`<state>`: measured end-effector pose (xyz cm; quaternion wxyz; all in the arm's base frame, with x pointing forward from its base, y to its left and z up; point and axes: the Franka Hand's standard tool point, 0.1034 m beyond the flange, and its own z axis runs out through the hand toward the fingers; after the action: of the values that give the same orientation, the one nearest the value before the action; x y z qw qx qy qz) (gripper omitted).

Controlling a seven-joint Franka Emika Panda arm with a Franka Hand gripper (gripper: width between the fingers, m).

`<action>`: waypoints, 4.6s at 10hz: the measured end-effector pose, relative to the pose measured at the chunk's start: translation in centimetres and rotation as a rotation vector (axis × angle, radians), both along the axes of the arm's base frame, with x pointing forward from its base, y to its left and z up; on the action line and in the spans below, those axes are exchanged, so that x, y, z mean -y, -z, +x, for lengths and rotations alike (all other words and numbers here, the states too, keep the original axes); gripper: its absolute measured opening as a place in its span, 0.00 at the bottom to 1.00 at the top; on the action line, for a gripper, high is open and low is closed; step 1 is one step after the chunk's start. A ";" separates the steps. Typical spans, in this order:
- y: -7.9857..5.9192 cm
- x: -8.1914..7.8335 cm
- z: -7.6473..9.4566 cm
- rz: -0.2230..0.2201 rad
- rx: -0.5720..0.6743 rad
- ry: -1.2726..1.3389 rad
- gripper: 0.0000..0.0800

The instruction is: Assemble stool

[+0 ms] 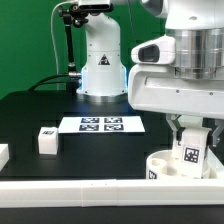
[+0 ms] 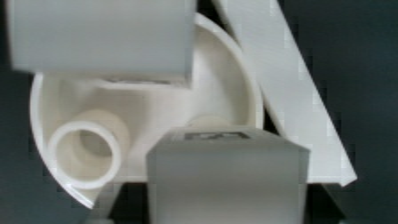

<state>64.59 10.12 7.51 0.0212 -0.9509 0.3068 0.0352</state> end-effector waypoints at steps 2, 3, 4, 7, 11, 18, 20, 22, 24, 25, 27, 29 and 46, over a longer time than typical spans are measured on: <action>0.0 -0.2 0.2 0.022 0.007 0.197 0.43; 0.1 -0.2 0.1 0.029 0.025 0.274 0.43; 0.1 -0.3 0.0 0.040 0.034 0.369 0.43; 0.1 -0.7 0.0 0.049 0.023 0.535 0.43; 0.1 -1.2 -0.1 0.064 -0.007 0.756 0.43; 0.2 -2.2 0.0 0.197 0.044 1.340 0.43; 0.2 -2.2 0.0 0.221 0.027 1.441 0.43; 0.2 -2.1 0.0 0.244 0.004 1.529 0.43; 0.1 -2.2 -0.2 0.246 -0.004 1.474 0.46; -0.6 -2.0 -0.4 0.236 -0.024 1.386 0.68; -3.2 -0.8 -0.4 0.245 0.008 1.219 0.79; -4.7 1.7 -1.0 0.241 0.054 1.091 0.81; -2.4 11.7 -4.7 0.109 0.069 0.013 0.81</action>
Offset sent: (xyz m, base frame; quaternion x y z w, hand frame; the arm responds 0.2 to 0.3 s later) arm -0.0088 0.0009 -0.0039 0.0614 0.0077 0.2849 0.9565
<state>59.85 -1.60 9.88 0.0837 -0.9469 0.3097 0.0189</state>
